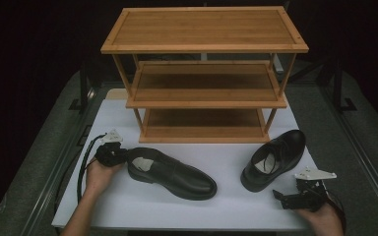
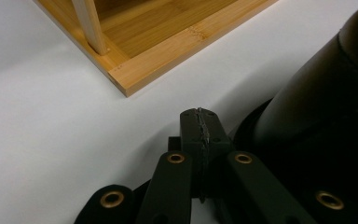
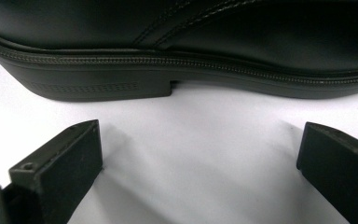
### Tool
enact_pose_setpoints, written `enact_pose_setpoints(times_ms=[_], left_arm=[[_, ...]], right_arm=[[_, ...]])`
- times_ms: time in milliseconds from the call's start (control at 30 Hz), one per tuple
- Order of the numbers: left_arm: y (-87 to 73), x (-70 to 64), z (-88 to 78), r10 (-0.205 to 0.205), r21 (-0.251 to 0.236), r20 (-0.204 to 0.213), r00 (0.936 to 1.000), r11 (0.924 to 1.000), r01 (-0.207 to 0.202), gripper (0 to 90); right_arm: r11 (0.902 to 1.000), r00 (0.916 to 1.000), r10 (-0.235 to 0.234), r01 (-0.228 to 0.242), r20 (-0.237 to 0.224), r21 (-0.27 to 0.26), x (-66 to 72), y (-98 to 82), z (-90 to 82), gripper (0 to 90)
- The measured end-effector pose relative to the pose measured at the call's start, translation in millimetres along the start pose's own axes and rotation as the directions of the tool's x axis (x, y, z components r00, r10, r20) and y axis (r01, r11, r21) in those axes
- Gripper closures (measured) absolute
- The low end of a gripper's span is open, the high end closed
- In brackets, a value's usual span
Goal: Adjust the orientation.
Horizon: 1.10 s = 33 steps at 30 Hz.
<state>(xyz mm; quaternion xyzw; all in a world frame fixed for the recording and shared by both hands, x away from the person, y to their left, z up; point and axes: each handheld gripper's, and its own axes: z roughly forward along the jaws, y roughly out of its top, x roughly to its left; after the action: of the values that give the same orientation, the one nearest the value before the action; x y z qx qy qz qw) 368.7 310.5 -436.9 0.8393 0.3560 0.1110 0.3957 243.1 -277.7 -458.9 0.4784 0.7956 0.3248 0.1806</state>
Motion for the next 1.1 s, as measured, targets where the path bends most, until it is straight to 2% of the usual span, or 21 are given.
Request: enact_pose_setpoints(times_ms=[400, 733, 1100], left_arm=[[-3.5, -0.9, -3.3, -0.011, 0.011, 0.019, 0.9998, 0.9999, 0.011, 90.0], [-10.2, -9.7, -12.5, 0.004, 0.031, 0.029, 0.9996, 0.9995, -0.005, 90.0], [-23.4, -21.8, -24.4, -0.006, 0.035, 0.078, 0.9969, 0.9994, 0.004, 90.0]], right_arm=[[1.0000, 1.0000, 0.000, 0.000, -0.001, 0.000, -0.1, -0.1, 0.0, 0.0], [1.0000, 1.0000, -0.001, 0.001, -0.001, -0.001, -0.2, -0.2, -0.1, 0.0], [1.0000, 1.0000, 0.000, 0.000, -0.001, 0.000, -0.1, -0.1, -0.1, 0.0]])
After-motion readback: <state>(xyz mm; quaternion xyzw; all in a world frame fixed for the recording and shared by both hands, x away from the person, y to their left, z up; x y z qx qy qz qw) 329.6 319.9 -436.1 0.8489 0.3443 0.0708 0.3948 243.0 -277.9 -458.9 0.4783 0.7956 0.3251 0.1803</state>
